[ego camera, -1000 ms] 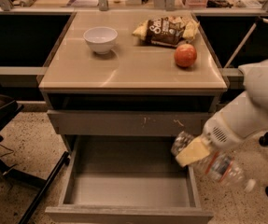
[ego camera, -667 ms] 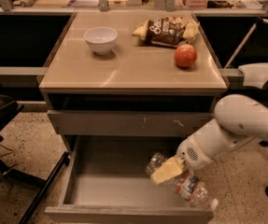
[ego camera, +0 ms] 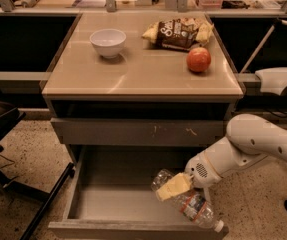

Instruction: Place water bottle into middle drawer

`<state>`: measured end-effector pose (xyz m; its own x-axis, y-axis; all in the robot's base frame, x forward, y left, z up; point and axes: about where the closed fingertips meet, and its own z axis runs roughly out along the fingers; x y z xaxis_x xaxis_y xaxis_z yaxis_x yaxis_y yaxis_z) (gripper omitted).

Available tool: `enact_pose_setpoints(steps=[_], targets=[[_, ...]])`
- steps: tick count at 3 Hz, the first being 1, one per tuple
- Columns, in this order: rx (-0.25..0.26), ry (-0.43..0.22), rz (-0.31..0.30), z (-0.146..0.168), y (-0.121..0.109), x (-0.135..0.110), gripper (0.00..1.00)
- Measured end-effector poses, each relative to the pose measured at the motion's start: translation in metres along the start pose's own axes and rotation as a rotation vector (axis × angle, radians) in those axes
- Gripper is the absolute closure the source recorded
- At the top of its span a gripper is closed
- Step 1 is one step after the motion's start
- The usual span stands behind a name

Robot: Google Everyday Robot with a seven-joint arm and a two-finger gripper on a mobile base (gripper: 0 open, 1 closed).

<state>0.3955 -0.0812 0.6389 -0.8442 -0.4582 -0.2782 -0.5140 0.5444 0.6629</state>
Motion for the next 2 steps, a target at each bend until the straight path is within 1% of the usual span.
enact_pose_setpoints(steps=[1, 2], targets=[[-0.099, -0.12, -0.005, 0.028, -0.011, -0.016, 1.0], [-0.157, -0.266, 0.023, 0.062, -0.029, -0.042, 1.0]])
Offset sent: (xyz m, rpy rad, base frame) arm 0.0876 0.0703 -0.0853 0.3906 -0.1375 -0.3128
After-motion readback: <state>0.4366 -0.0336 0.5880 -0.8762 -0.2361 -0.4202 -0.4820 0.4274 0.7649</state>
